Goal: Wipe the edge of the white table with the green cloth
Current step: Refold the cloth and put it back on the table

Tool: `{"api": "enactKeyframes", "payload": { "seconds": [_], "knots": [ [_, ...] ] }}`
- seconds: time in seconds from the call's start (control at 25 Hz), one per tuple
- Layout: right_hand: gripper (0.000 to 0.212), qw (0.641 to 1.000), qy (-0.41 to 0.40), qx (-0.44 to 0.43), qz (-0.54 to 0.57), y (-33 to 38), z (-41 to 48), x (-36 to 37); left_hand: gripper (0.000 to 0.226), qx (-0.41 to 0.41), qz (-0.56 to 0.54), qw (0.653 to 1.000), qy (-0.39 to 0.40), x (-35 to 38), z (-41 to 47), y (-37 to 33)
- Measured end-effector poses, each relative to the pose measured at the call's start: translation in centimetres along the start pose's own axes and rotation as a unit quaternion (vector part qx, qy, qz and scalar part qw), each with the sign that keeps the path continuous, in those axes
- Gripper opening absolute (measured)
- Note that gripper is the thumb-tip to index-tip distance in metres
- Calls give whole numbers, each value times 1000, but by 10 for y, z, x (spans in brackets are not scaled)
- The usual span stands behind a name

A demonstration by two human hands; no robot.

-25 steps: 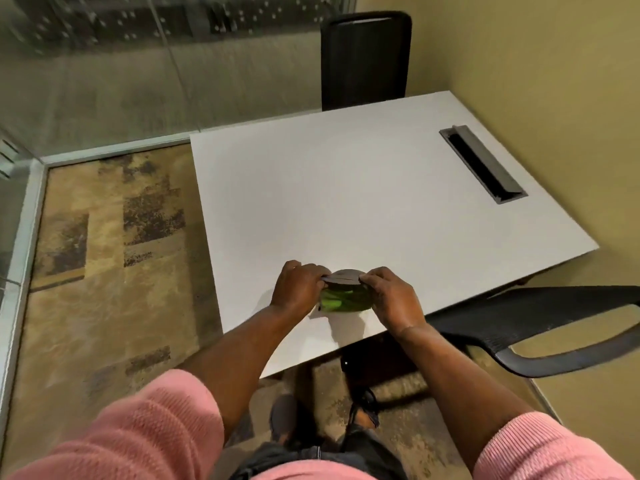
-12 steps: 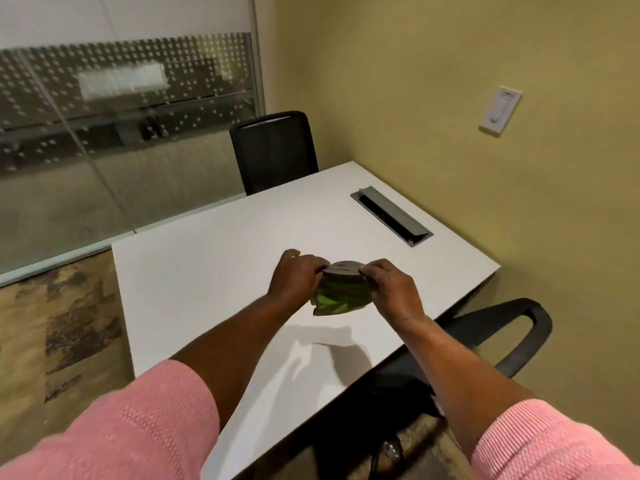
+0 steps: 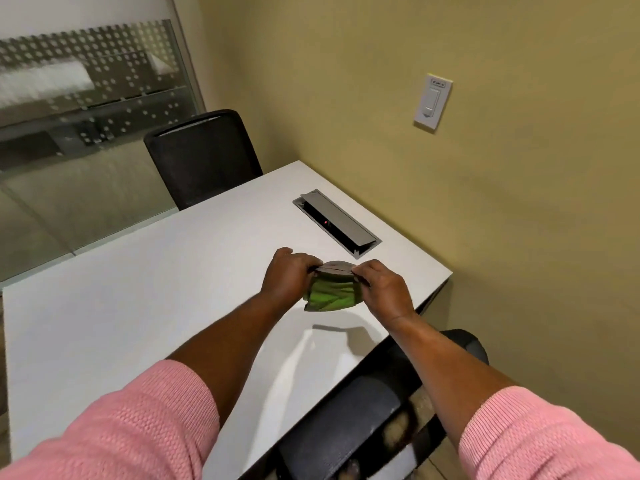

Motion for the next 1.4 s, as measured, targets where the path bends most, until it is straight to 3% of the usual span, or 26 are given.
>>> {"api": "enactKeyframes", "payload": {
  "seconds": [0.32,0.48,0.68,0.8,1.0,1.16,1.4],
  "knots": [
    [24,994,-30,93,-40,-125,21,-7,27,77,34,993,84,100,106,-45],
    [22,990,-42,125,-55,-167,27,5,29,88,21,993,77,138,141,-48],
    [19,988,-45,125,-73,-197,13,43,34,105,52,985,123,184,154,-30],
    [18,990,-18,108,-90,-200,3,67,32,106,56,983,142,205,142,-11],
    [19,968,98,221,-69,-217,2,89,35,78,92,978,167,226,132,14],
    [24,947,154,258,-113,-239,5,104,31,72,110,978,163,245,144,19],
    [62,940,199,256,-108,-258,5,126,56,100,112,967,206,279,131,18]
  ]
}}
Point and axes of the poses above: each hand's wrist, its own z-axis towards the middle knuckle, its own x-axis out of the palm, y = z × x, the point moved 6 cm from there along z, towards the middle knuckle, and after that the axes turned 2 degrees about y, right-handed, at the moved point
